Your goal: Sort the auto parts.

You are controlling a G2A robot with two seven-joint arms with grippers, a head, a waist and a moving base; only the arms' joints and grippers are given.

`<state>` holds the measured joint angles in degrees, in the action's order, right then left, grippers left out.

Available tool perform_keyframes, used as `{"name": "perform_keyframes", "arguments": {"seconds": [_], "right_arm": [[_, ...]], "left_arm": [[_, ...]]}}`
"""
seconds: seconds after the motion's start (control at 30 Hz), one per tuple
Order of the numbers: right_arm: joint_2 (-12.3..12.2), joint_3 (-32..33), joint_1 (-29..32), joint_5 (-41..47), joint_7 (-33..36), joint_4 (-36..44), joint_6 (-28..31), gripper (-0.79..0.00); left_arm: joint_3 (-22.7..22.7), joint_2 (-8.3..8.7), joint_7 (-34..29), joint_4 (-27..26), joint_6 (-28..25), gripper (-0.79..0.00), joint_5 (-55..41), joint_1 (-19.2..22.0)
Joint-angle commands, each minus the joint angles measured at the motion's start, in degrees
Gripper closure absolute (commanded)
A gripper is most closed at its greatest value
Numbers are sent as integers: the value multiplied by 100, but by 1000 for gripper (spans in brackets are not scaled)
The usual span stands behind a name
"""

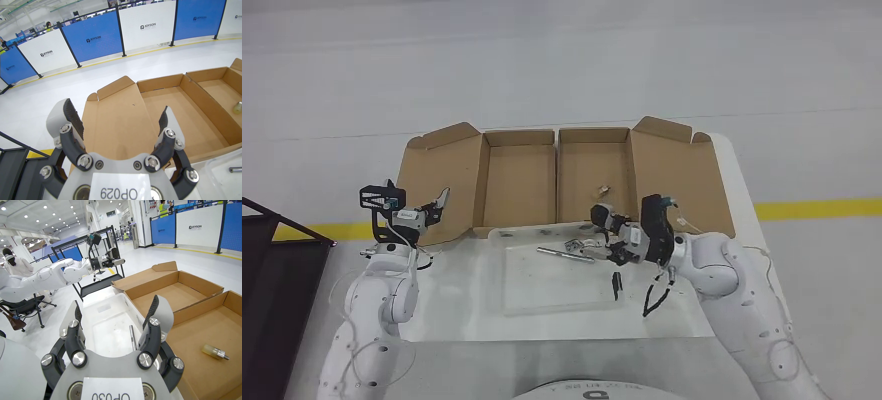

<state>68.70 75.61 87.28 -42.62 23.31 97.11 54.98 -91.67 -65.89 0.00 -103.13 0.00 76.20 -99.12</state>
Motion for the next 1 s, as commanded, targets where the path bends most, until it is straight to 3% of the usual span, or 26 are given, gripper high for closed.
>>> {"name": "perform_keyframes", "arguments": {"seconds": [0.0,0.17,0.5,0.67,0.97], "right_arm": [[-27,-171,-99,-314,798,36,-331,-336],[-15,-645,-292,-279,1269,79,-722,-376],[-51,-822,-413,-537,1363,-174,-1368,-379],[-52,-966,-509,-565,1342,-455,-1534,-409],[-43,-1242,-831,-556,1465,-834,-1755,-388]], "left_arm": [[0,0,0,0,0,-785,0,0],[0,0,0,0,0,-785,0,0],[0,0,0,0,0,-785,0,0],[0,0,0,0,0,-785,0,0],[0,0,0,0,0,-785,0,0]]}}
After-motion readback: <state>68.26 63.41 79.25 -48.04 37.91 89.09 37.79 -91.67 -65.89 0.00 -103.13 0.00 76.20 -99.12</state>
